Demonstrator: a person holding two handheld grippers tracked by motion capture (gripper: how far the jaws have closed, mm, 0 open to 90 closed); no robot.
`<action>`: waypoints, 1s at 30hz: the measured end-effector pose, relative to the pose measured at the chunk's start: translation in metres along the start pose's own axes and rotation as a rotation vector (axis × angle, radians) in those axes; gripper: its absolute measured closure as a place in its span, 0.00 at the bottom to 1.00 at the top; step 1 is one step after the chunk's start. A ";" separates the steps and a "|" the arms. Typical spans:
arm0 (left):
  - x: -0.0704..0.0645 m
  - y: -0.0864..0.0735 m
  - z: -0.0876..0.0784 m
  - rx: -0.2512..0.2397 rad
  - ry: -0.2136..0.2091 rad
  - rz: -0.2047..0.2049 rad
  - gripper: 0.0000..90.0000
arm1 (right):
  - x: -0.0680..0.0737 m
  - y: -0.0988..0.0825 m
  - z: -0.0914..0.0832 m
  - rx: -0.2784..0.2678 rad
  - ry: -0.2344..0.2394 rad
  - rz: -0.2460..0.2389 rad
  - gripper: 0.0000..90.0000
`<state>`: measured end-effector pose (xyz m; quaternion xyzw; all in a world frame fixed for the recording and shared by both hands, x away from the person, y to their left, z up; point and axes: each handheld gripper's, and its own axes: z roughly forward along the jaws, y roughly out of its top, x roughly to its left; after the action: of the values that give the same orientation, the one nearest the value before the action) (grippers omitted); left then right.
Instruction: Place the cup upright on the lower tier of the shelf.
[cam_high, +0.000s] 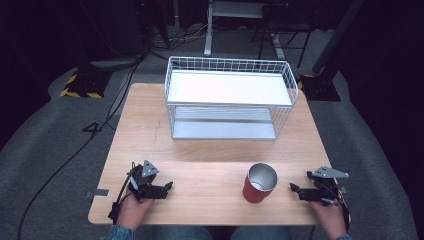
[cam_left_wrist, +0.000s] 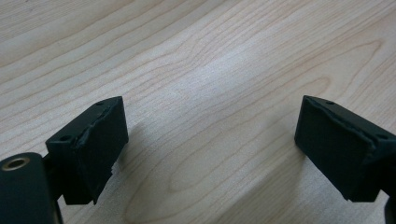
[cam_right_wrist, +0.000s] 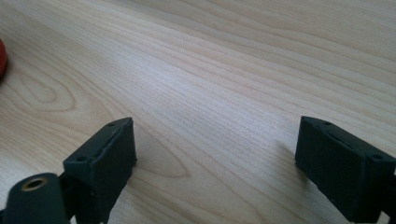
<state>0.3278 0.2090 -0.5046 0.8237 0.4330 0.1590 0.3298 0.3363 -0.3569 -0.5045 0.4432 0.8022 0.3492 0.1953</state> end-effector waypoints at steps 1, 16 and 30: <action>0.000 0.000 0.000 0.001 -0.001 0.000 0.11 | 0.000 0.000 0.000 -0.001 -0.001 -0.003 0.14; 0.001 0.001 0.002 0.008 0.011 -0.009 0.06 | 0.010 0.009 -0.021 -0.072 0.010 -0.019 0.09; 0.001 0.002 0.004 0.015 0.008 0.007 0.02 | 0.040 0.021 -0.043 -0.131 0.062 -0.053 0.05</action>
<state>0.3315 0.2071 -0.5056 0.8271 0.4325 0.1600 0.3213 0.3001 -0.3318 -0.4600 0.3971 0.7947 0.4092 0.2082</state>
